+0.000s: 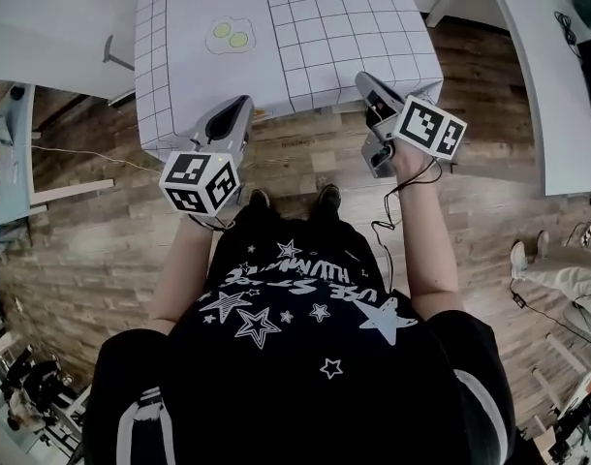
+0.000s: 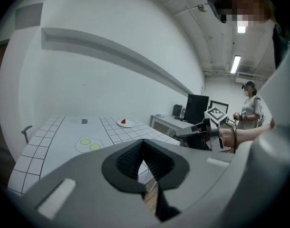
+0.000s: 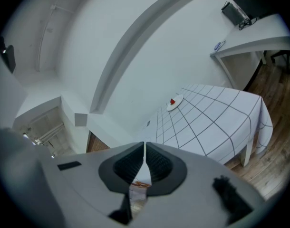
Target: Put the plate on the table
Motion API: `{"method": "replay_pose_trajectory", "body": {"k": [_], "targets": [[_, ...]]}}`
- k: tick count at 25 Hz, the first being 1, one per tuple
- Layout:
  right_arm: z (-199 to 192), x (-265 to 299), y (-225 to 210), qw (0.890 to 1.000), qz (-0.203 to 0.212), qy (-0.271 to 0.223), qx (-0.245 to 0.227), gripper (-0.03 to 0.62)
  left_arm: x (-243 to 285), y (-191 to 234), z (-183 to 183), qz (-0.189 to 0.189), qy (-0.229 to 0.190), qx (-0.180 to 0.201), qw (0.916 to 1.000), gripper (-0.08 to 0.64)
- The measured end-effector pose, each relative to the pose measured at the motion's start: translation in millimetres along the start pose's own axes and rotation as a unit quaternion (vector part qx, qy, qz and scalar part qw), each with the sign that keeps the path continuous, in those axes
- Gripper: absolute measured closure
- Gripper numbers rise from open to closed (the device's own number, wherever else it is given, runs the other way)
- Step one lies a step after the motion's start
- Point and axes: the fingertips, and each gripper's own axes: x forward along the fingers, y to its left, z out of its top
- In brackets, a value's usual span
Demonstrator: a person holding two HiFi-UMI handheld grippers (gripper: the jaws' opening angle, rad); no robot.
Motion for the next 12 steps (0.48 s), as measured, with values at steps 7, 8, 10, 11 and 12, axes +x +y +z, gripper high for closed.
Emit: {"method": "replay_pose_trajectory", "body": {"k": [7, 8, 10, 11, 12], "targets": [[-30.8, 31.8, 34.1, 1.0, -0.023, -0.001, -0.003, 0.571, -26.4, 39.3, 17.8, -0.028, -0.029, 0.025, 0.9989, 0.551], [-34.9, 39.1, 42.8, 1.0, -0.025, -0.004, -0.003, 0.571, -36.7, 51.6, 19.1, -0.026, -0.034, 0.023, 0.9988, 0.551], [-43.5, 53.2, 60.1, 0.999, -0.032, -0.008, -0.005, 0.571, -59.5, 79.4, 20.9, -0.018, -0.048, 0.01, 0.9986, 0.551], [-47.7, 59.5, 68.1, 0.999, -0.037, -0.009, -0.008, 0.571, -70.2, 94.1, 21.4, -0.014, -0.054, 0.004, 0.9984, 0.551], [-51.9, 65.1, 75.6, 0.999, -0.043, -0.01, -0.013, 0.571, -79.6, 108.6, 21.5, -0.01, -0.059, -0.001, 0.9982, 0.551]]}}
